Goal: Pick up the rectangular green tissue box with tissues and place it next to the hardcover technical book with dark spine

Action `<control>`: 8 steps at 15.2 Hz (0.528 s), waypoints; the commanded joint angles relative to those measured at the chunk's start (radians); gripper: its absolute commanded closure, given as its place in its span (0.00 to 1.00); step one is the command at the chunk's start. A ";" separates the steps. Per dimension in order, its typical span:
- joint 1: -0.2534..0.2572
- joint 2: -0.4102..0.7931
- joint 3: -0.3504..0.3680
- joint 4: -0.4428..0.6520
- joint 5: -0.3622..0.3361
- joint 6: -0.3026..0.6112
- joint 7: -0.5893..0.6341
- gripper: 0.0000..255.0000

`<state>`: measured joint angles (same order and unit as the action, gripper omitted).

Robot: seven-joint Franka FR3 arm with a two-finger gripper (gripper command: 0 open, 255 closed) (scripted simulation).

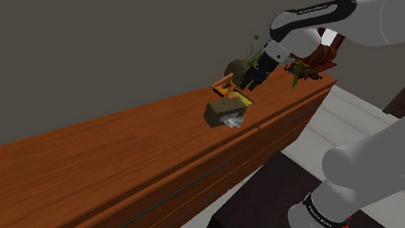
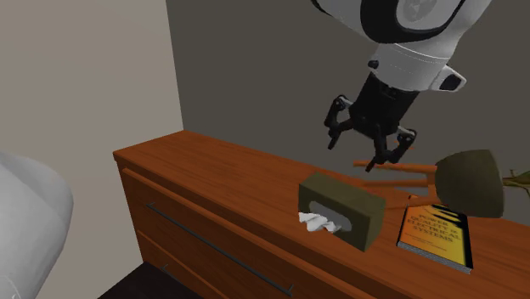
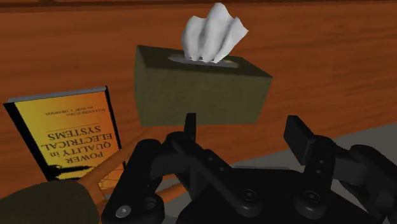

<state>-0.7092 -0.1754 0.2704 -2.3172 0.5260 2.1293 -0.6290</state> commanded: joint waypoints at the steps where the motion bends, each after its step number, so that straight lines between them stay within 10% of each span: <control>1: 0.003 0.003 -0.003 0.001 -0.001 -0.012 -0.040 0.00; 5: 0.062 -0.107 -0.019 -0.324 0.446 0.444 -0.092 0.00; 7: 0.170 -0.079 -0.037 -0.396 0.891 0.672 -0.298 0.00; 8: 0.218 -0.040 -0.046 -0.384 1.233 0.756 -0.525 0.00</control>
<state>-0.5463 -0.2422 0.2285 -2.6842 1.3607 2.7621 -0.9371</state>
